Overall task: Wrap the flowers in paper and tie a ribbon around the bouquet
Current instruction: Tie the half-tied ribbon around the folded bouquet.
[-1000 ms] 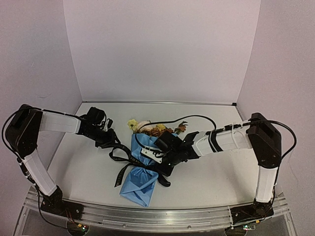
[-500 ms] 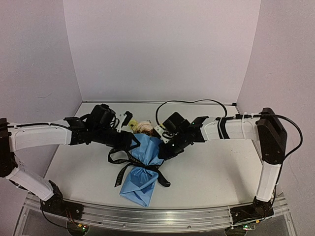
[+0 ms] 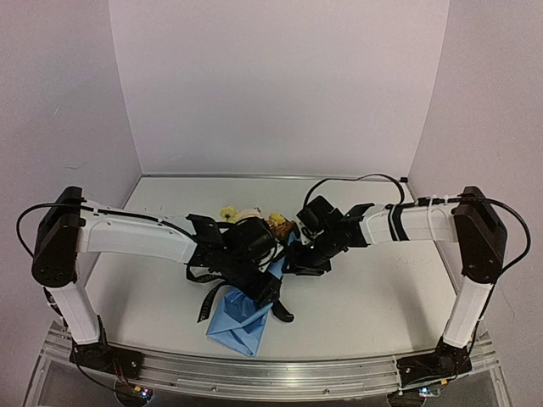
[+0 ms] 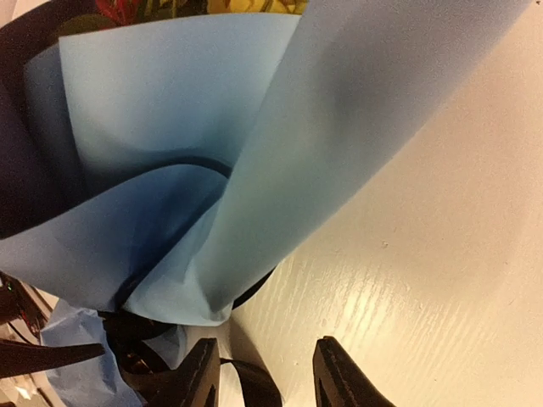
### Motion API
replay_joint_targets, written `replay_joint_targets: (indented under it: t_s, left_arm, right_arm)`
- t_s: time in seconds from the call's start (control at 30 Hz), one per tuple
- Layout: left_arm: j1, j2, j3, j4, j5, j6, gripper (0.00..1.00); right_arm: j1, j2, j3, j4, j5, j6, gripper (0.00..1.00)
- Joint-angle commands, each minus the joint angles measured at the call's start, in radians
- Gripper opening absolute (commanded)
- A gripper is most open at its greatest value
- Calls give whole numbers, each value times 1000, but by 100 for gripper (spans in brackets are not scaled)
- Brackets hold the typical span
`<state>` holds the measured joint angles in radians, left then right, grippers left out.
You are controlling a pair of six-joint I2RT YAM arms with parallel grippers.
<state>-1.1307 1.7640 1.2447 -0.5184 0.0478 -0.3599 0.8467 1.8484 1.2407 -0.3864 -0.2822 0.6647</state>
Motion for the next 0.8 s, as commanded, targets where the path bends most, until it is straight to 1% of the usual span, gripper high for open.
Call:
replay_joint_targets:
  t_s: [0.0, 0.1, 0.23, 0.37, 0.47, 0.53, 0.63, 0.77]
  left_arm:
    - [-12, 70, 88, -134, -123, -3, 64]
    - [-12, 97, 103, -160, -170, -25, 53]
    - [-12, 120, 115, -171, -200, -32, 33]
    - [-11, 101, 109, -150, -217, -27, 6]
    - [-9, 70, 91, -125, -226, 0, 0]
    - [-5, 33, 58, -92, -229, 18, 0]
    - [6, -35, 0, -18, -204, 53, 0]
    - [36, -124, -70, 57, -140, 95, 0]
  right_arm:
    - [-1, 13, -28, 115, -16, 104, 41]
    - [0, 16, -61, 155, -3, 133, 39]
    - [-1, 12, -84, 174, 5, 134, 38]
    - [-1, 16, -95, 219, -35, 101, 38]
    - [1, 9, -127, 275, -56, 10, 37]
    - [1, 2, -155, 333, -65, -74, 37]
    - [3, 0, -187, 398, -86, -227, 33]
    - [2, -3, -234, 486, -69, -379, 34]
